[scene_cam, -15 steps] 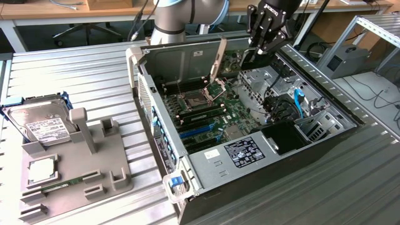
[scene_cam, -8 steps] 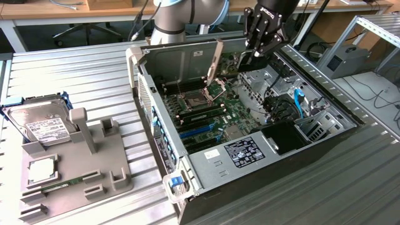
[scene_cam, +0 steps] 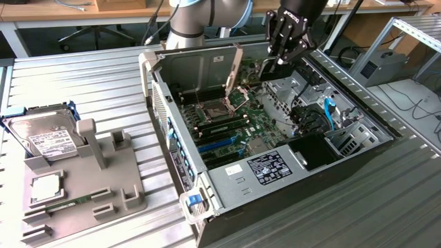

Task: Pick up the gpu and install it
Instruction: 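Insert the gpu into the slot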

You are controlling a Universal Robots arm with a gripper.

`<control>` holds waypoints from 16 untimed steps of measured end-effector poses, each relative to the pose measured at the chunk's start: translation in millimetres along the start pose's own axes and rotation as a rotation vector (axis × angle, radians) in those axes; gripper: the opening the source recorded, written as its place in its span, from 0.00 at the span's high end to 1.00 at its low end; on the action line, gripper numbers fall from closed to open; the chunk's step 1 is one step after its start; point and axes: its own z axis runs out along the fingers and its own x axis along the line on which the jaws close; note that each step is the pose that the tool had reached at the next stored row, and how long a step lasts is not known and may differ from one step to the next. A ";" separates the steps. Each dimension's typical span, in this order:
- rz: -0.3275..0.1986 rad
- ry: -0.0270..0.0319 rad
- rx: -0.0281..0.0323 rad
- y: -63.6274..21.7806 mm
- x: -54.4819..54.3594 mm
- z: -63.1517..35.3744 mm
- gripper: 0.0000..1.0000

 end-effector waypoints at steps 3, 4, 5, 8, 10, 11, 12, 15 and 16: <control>-0.001 0.0000 0.0000 2.1 0.1 1.4 0.73; -0.001 0.0000 0.0000 2.7 0.1 1.8 0.73; -0.001 0.0000 0.0000 3.4 0.1 2.2 0.73; -0.001 0.0000 0.0000 5.1 0.1 3.3 0.73; -0.002 0.0001 0.0000 6.1 0.2 3.9 0.73; -0.002 0.0001 0.0000 6.6 0.2 4.2 0.73; -0.002 0.0001 -0.0001 7.2 0.2 4.5 0.73; -0.002 0.0001 -0.0001 9.5 0.2 5.9 0.73; -0.003 0.0001 -0.0001 10.5 0.3 6.4 0.73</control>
